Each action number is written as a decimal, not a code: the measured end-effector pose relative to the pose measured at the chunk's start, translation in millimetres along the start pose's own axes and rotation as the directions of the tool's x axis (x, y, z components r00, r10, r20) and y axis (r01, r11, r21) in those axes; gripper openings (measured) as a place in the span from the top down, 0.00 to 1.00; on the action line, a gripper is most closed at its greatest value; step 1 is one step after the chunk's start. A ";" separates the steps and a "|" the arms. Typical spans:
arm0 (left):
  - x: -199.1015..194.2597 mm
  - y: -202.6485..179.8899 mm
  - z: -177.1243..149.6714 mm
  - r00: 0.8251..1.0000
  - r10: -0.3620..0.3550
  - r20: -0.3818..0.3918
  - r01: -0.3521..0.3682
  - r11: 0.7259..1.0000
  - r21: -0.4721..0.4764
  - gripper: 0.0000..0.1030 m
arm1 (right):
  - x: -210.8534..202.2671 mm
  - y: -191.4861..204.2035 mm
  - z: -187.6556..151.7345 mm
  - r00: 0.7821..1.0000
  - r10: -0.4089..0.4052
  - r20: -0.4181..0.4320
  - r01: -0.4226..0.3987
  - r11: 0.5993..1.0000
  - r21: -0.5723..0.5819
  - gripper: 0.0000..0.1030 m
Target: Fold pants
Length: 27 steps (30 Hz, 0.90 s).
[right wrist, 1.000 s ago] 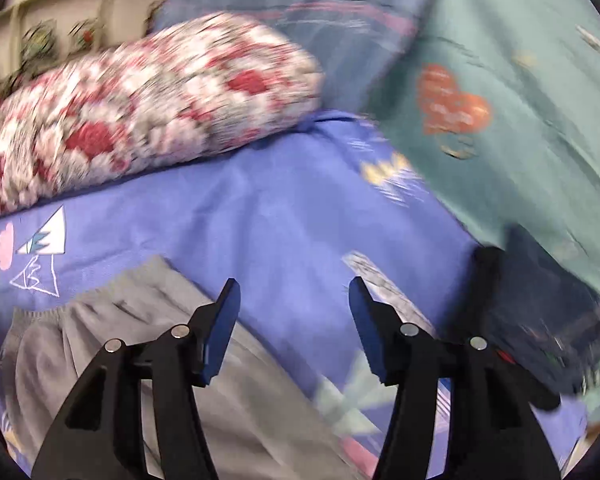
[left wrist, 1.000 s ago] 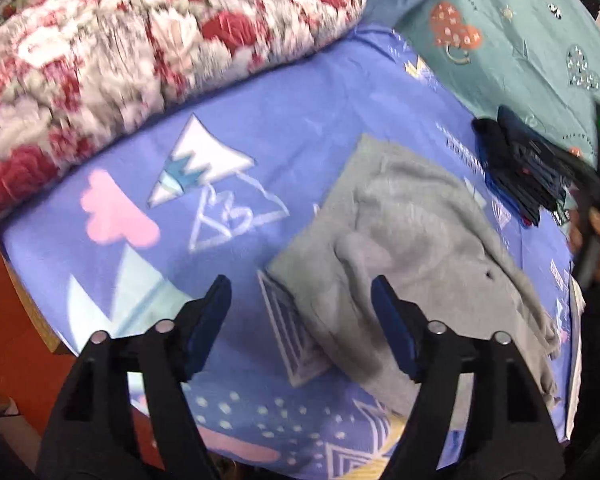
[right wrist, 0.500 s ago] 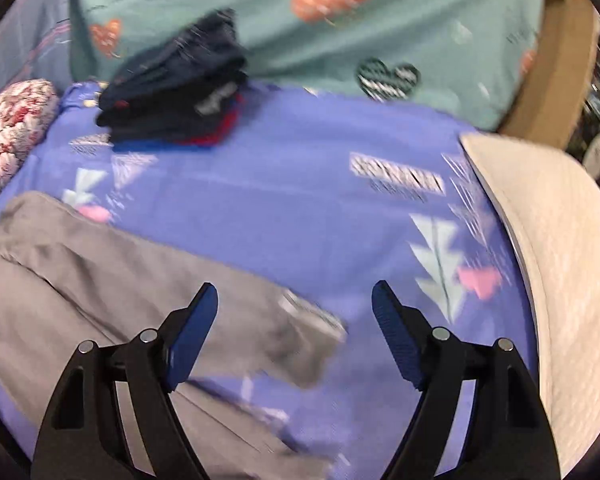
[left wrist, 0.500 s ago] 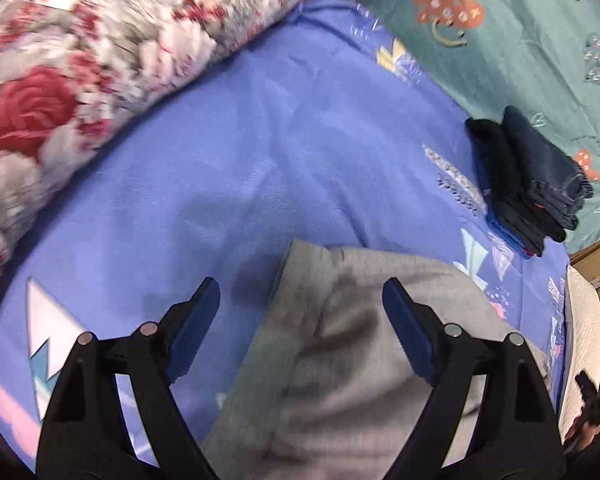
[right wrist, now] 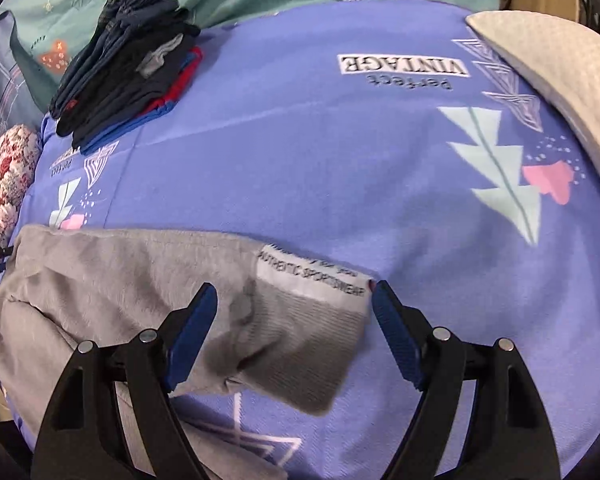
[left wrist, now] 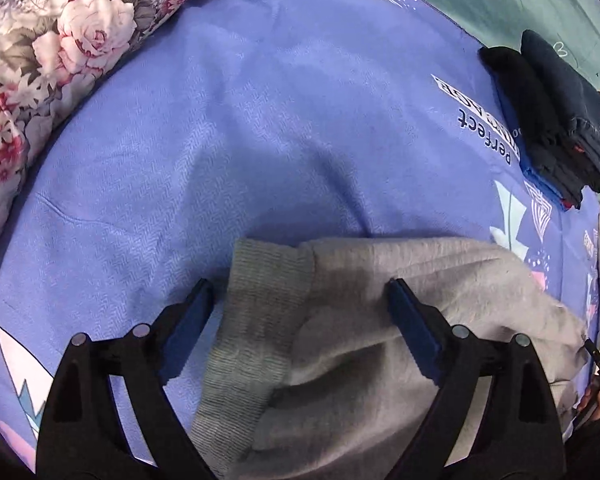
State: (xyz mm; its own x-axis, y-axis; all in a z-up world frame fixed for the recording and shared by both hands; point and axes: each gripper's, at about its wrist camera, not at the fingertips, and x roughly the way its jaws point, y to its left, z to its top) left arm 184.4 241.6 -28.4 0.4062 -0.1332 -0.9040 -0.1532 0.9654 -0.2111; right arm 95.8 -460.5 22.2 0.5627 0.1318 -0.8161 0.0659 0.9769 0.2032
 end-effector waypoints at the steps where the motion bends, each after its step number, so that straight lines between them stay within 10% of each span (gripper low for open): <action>1: -0.5 1.1 1.5 1.000 0.007 0.002 -0.007 1.000 0.004 0.11 | 3.3 3.4 -0.9 1.000 -0.007 -0.008 0.007 1.000 -0.011 0.22; 8: 14.2 -7.2 3.3 1.000 0.012 -0.015 -0.011 0.999 0.036 0.12 | 14.0 11.2 -6.9 1.000 -0.008 -0.026 0.007 0.999 -0.040 0.35; 10: 13.2 -13.4 1.3 1.000 0.027 -0.008 -0.026 0.997 0.067 0.24 | 12.6 13.4 -8.1 0.999 0.024 -0.024 -0.025 0.998 -0.052 0.62; 15: -0.6 -20.1 -1.9 1.000 0.010 0.023 -0.012 0.997 0.073 0.68 | 2.4 21.8 -10.1 0.999 0.039 0.023 -0.036 0.992 -0.118 0.78; 27: -70.1 -40.3 29.3 0.959 -0.092 0.269 0.087 0.996 0.030 0.71 | -58.4 18.5 39.3 0.961 0.077 0.268 -0.049 0.993 -0.106 0.89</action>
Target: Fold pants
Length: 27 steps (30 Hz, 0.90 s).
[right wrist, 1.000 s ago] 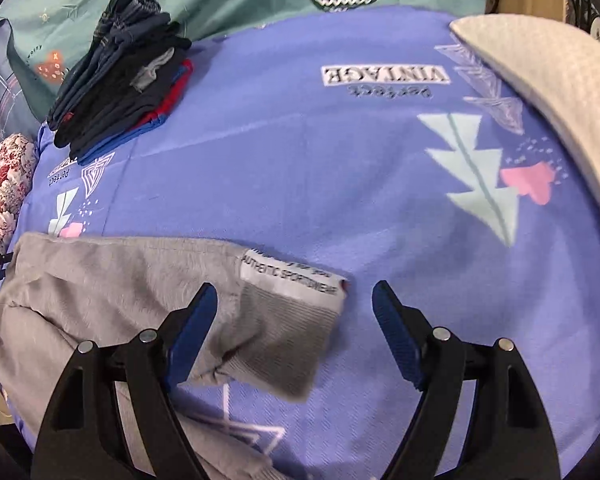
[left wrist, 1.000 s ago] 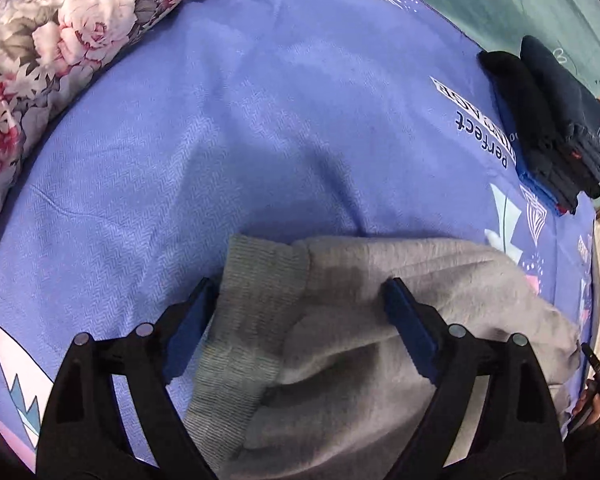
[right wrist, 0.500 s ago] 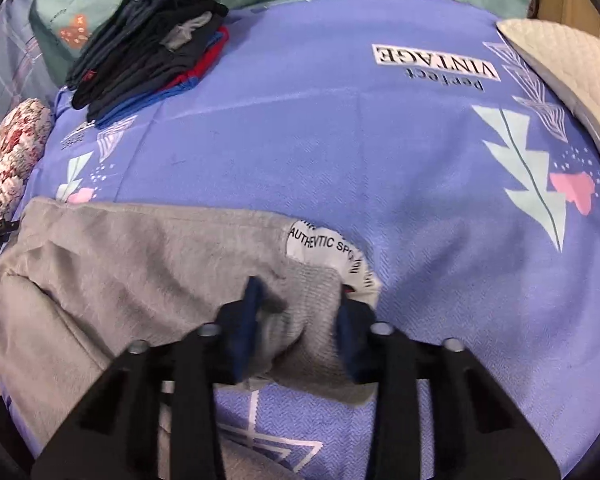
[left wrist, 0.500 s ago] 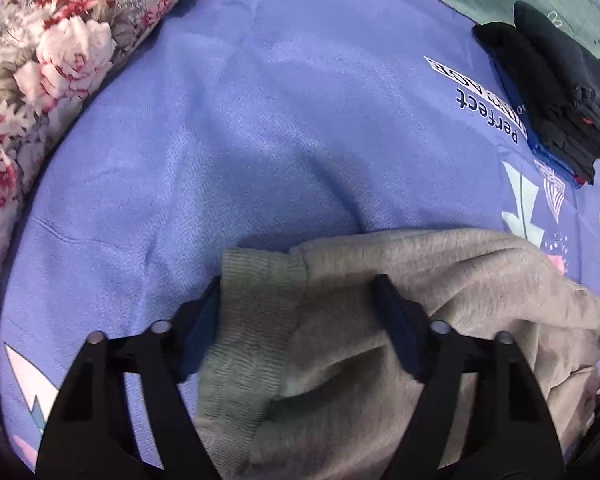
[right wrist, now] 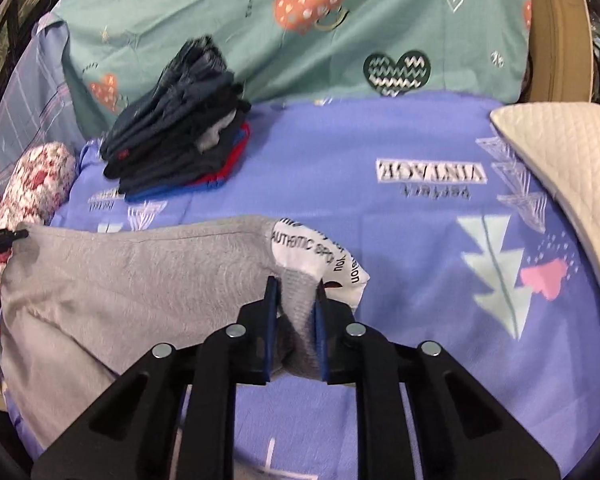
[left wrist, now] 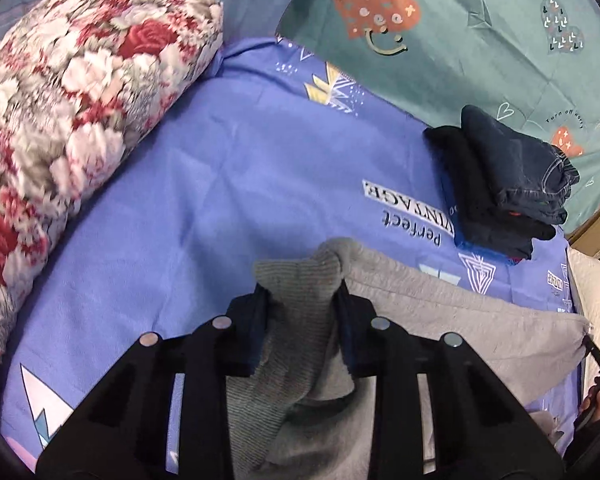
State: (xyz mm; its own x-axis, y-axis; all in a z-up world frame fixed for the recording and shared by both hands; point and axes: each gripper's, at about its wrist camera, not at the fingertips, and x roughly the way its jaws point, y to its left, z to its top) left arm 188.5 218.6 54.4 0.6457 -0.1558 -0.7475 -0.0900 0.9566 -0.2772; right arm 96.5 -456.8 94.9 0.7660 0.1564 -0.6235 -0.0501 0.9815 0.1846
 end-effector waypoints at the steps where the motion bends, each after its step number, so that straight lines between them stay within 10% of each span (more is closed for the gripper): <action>1: 5.3 -2.7 6.9 1.000 -0.004 -0.002 0.004 1.000 -0.002 0.71 | 0.1 -3.0 8.4 1.000 -0.010 0.011 0.010 1.000 0.012 0.91; 11: 99.2 -15.7 36.7 0.995 0.065 -0.077 -0.066 0.998 0.000 0.71 | 79.2 -18.9 60.9 0.991 -0.120 -0.061 0.124 0.990 0.070 0.91; 14: 134.3 -0.5 33.0 0.977 0.089 -0.192 -0.100 0.994 -0.048 0.48 | 115.3 -23.6 54.8 0.973 -0.161 -0.166 0.176 0.981 0.079 0.90; 18: 124.7 24.0 35.2 0.977 -0.004 -0.215 -0.029 0.988 -0.149 0.15 | 122.5 -30.2 47.2 0.939 -0.287 -0.187 0.300 0.953 0.046 0.46; 27: 2.8 69.9 -3.7 0.985 -0.093 -0.146 0.057 0.970 -0.236 0.12 | -3.5 -38.7 16.7 0.969 -0.234 -0.082 0.239 0.969 0.066 0.04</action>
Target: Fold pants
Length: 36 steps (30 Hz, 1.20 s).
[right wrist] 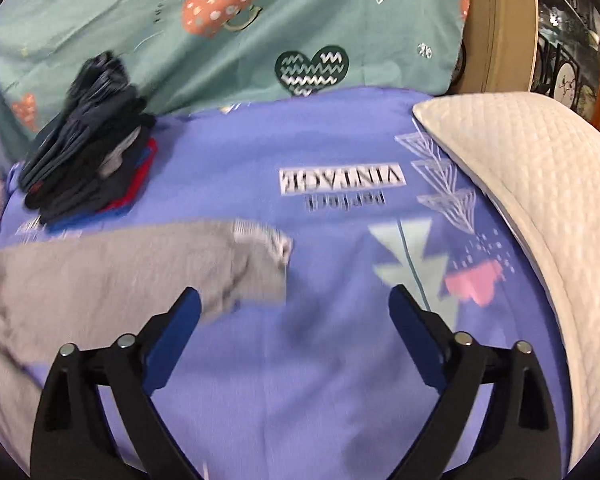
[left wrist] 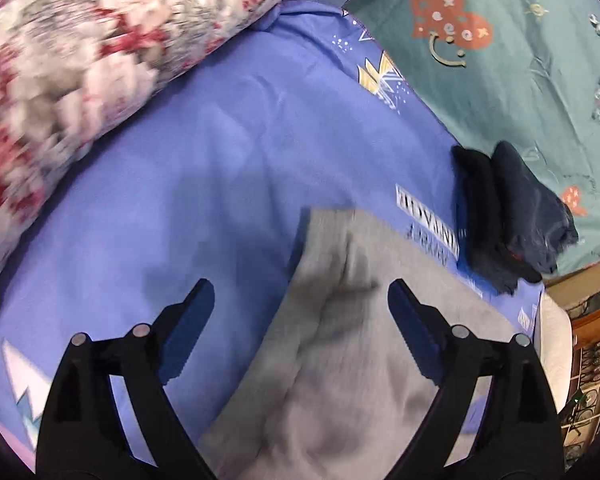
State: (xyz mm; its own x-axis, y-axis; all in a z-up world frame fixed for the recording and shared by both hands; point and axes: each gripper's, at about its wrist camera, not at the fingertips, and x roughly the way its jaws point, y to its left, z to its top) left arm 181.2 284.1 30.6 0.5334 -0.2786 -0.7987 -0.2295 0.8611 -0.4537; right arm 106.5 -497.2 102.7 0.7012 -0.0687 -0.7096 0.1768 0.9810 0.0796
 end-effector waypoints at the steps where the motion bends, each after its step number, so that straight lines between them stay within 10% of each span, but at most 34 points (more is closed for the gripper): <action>1: -8.9 4.6 -12.3 1.000 0.001 -0.011 -0.001 1.000 0.003 0.12 | -11.2 -3.7 -12.5 1.000 0.018 -0.014 -0.018 1.000 -0.009 0.03; 8: -34.3 42.1 -118.8 0.993 -0.028 -0.113 0.024 0.999 -0.042 0.12 | -76.0 -26.3 -118.7 0.962 0.227 -0.154 -0.209 0.970 0.125 0.01; 18: -1.0 37.9 -152.7 0.995 -0.011 -0.096 0.007 0.999 -0.038 0.12 | -83.7 -1.9 -196.3 0.927 0.270 -0.262 -0.239 0.960 0.145 0.02; 21: 12.2 19.5 -151.9 0.997 -0.020 -0.081 0.017 0.999 -0.029 0.11 | -70.5 6.9 -200.6 0.916 0.320 -0.240 -0.290 0.945 0.155 0.41; 22: 15.6 12.1 -151.4 0.997 -0.007 -0.077 0.006 1.000 -0.009 0.15 | -67.6 6.9 -200.5 0.919 0.319 -0.231 -0.287 0.944 0.160 0.65; 23: 17.9 5.3 -152.2 0.997 0.001 -0.073 0.000 1.000 0.006 0.22 | -64.4 4.4 -199.9 0.911 0.346 -0.223 -0.308 0.932 0.191 0.68; 25: 22.2 -3.8 -154.8 0.995 -0.023 -0.101 0.025 1.000 0.012 0.82 | -65.5 0.4 -197.0 0.911 0.368 -0.187 -0.328 0.921 0.211 0.76; 36: -80.9 2.6 -186.6 0.990 -0.108 0.095 0.107 0.994 0.018 0.93 | -142.0 -8.5 -164.6 0.904 0.414 0.109 -0.427 0.891 0.153 0.84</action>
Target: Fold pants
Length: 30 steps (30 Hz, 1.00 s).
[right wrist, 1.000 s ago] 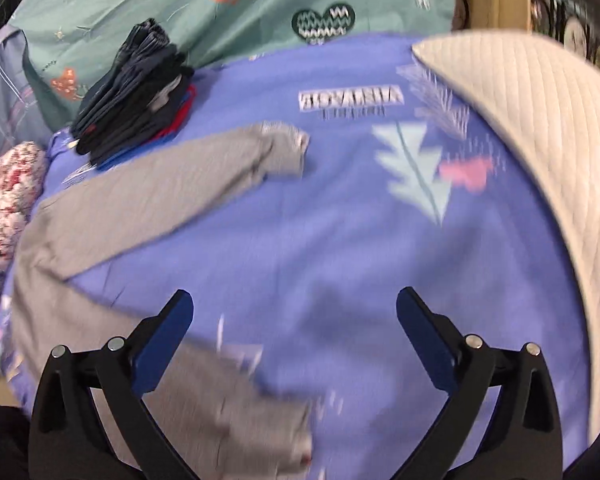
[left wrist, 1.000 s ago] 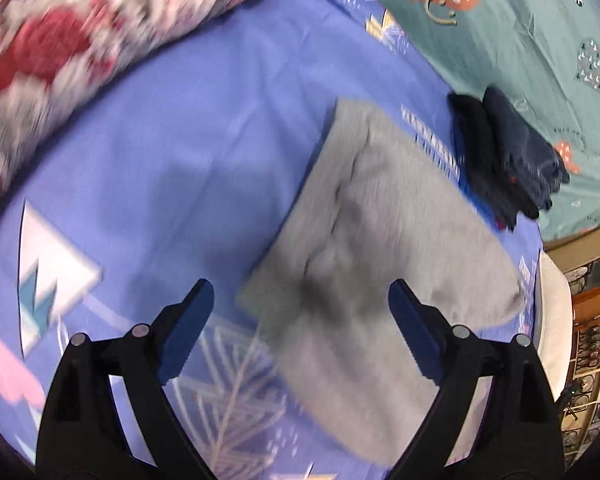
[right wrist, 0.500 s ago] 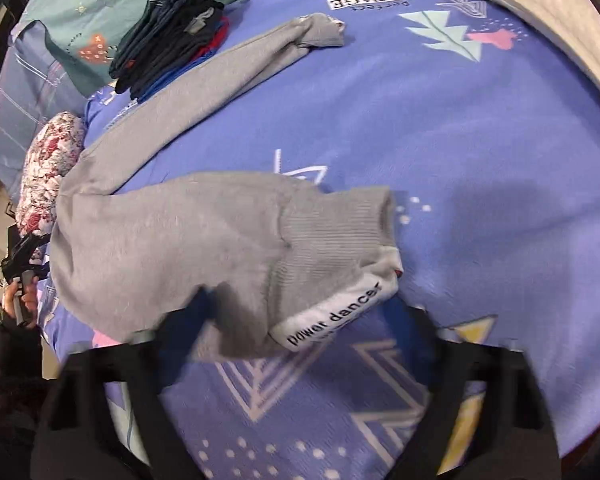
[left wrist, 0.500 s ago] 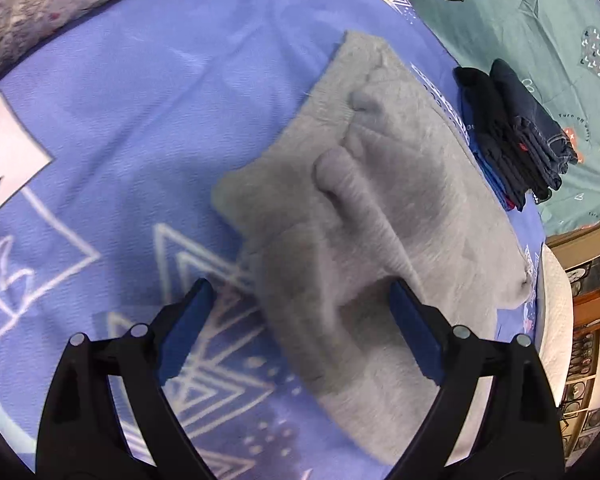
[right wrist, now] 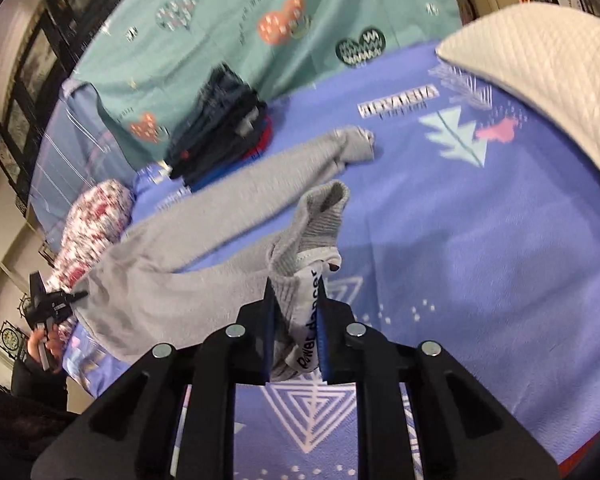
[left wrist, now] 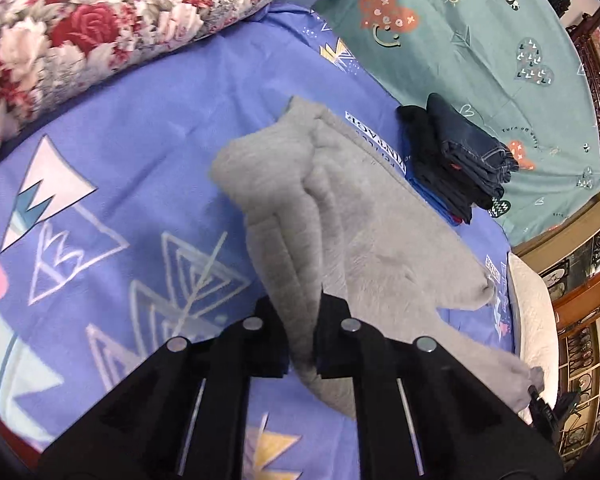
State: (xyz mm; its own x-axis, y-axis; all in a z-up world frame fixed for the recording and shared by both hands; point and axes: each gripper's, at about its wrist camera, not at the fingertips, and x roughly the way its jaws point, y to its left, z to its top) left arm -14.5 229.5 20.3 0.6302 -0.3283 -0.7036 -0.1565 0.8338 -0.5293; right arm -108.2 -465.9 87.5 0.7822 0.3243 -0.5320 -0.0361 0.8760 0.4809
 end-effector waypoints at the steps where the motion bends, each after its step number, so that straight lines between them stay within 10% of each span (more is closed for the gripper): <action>1: -1.9 4.5 -9.5 1.000 0.013 -0.016 -0.013 1.000 -0.002 0.93 | -7.1 0.4 1.6 1.000 0.007 0.016 -0.007 1.000 -0.004 0.84; 9: 31.0 45.0 -51.8 0.985 0.105 -0.136 -0.109 0.994 -0.029 0.88 | 33.9 -38.1 -37.7 0.961 -0.140 -0.238 0.144 0.990 0.001 0.79; 13: 13.3 36.4 -45.8 0.976 0.184 -0.113 -0.182 0.983 0.031 0.63 | 17.6 -28.5 -42.4 0.941 -0.320 -0.111 0.312 0.946 -0.085 0.44; 15: -7.0 30.3 -39.5 0.975 0.212 -0.065 -0.208 0.976 0.057 0.61 | -3.5 -21.4 -34.0 0.906 -0.422 0.010 0.421 0.901 -0.103 0.44; 20: -18.8 -21.5 -39.3 0.990 0.143 0.014 -0.143 0.971 0.193 0.37 | -13.4 11.5 -22.2 0.990 -0.141 0.002 0.140 0.984 -0.109 0.44; 23: 19.8 -31.3 -53.5 0.985 0.152 -0.080 -0.125 0.955 0.269 0.36 | 20.6 23.9 -31.8 0.987 -0.107 -0.119 0.089 0.985 -0.150 0.43; 26: 48.3 -12.3 -64.2 0.974 0.193 -0.123 -0.153 0.949 0.277 0.36 | 65.4 3.6 -55.6 0.938 -0.167 -0.303 0.140 0.984 -0.110 0.41; 30: 34.8 -22.6 -49.7 0.978 0.144 -0.154 -0.099 0.958 0.270 0.31 | 56.1 8.9 -52.2 0.962 -0.121 -0.244 0.096 0.989 -0.110 0.40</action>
State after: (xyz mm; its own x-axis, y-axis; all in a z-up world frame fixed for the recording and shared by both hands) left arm -26.8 177.2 -15.8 0.4764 -0.2690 -0.8371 -0.0066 0.9509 -0.3094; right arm -97.1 -421.3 25.6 0.6055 0.2932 -0.7399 -0.0289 0.9372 0.3477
